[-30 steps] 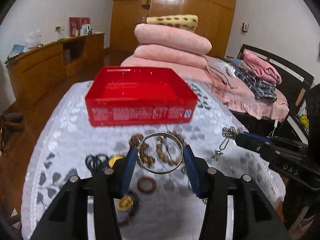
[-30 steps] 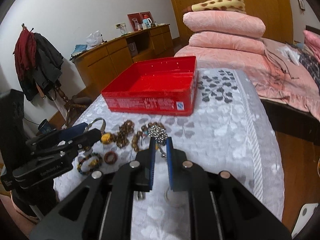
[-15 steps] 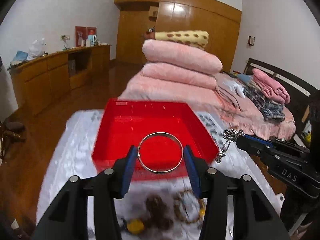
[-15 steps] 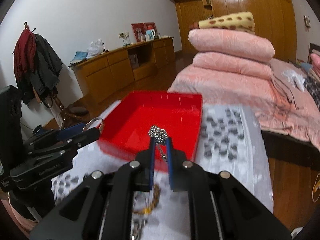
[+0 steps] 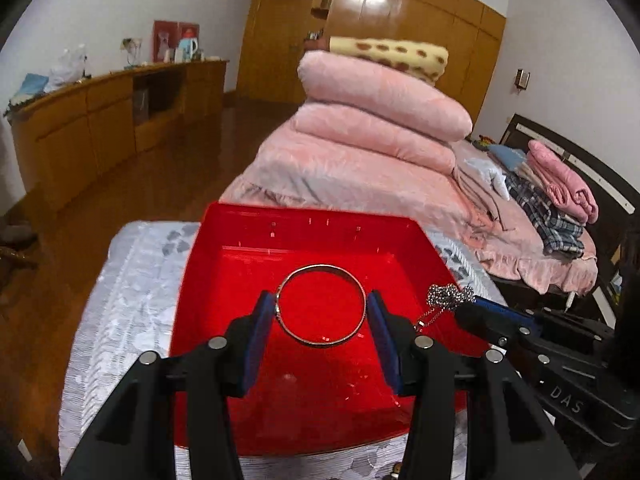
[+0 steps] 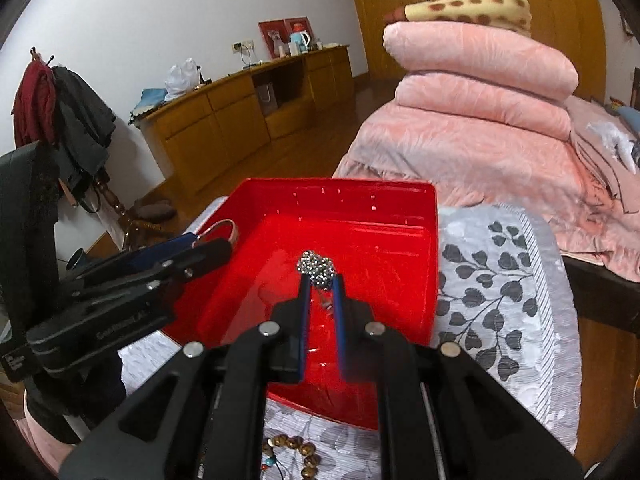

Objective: Organize jewelry
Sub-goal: 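Carry the bangle with the left tool into the red box while the right tool drops the chain there, then lower the right tool onto the large silver ring and close on it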

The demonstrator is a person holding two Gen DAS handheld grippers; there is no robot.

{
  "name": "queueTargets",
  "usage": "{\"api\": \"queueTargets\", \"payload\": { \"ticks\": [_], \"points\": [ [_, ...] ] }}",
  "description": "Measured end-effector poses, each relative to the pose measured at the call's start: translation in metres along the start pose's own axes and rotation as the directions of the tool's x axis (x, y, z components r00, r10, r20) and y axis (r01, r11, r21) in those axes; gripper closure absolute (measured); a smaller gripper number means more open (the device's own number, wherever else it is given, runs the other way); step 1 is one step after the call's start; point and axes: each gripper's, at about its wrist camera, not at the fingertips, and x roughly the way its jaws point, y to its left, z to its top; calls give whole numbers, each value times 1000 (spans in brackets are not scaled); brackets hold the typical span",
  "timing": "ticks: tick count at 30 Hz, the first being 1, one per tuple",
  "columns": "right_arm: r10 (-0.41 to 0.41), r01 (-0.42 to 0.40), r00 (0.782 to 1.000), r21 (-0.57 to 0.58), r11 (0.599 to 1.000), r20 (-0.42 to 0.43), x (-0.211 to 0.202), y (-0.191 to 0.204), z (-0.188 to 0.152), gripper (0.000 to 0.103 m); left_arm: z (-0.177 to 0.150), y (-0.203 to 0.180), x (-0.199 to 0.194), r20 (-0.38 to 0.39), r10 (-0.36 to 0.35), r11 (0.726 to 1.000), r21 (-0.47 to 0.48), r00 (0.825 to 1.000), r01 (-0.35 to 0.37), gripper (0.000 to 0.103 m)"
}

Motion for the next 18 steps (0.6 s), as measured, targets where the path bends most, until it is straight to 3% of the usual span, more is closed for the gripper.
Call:
{"api": "queueTargets", "payload": {
  "ticks": [5, 6, 8, 12, 14, 18],
  "points": [
    [-1, 1, 1000, -4, 1000, 2, -2, 2, -2, 88, -2, -1, 8, -32, 11, 1000, -1, 999, -11, 51],
    [-3, 3, 1000, -3, 1000, 9, -4, 1, -3, 81, -2, -1, 7, -31, 12, 1000, -3, 999, -12, 48],
    [-4, 4, 1000, 3, 1000, 17, -8, 1, -4, 80, -1, 0, 2, -22, 12, 1000, -12, 1000, -12, 47],
    [2, -3, 999, 27, 1000, 41, -28, -1, -13, 75, -3, 2, -23, 19, 19, 1000, -9, 1000, -18, 40],
    [-8, 6, 998, 30, 1000, 54, -40, -1, -22, 65, -8, 3, -41, 44, 41, 999, 7, 998, -41, 34],
    [-39, 37, 996, 33, 999, 75, -65, 0, -48, 55, -32, 9, -76, 78, 76, 997, 12, 994, -78, 25]
  ]
}}
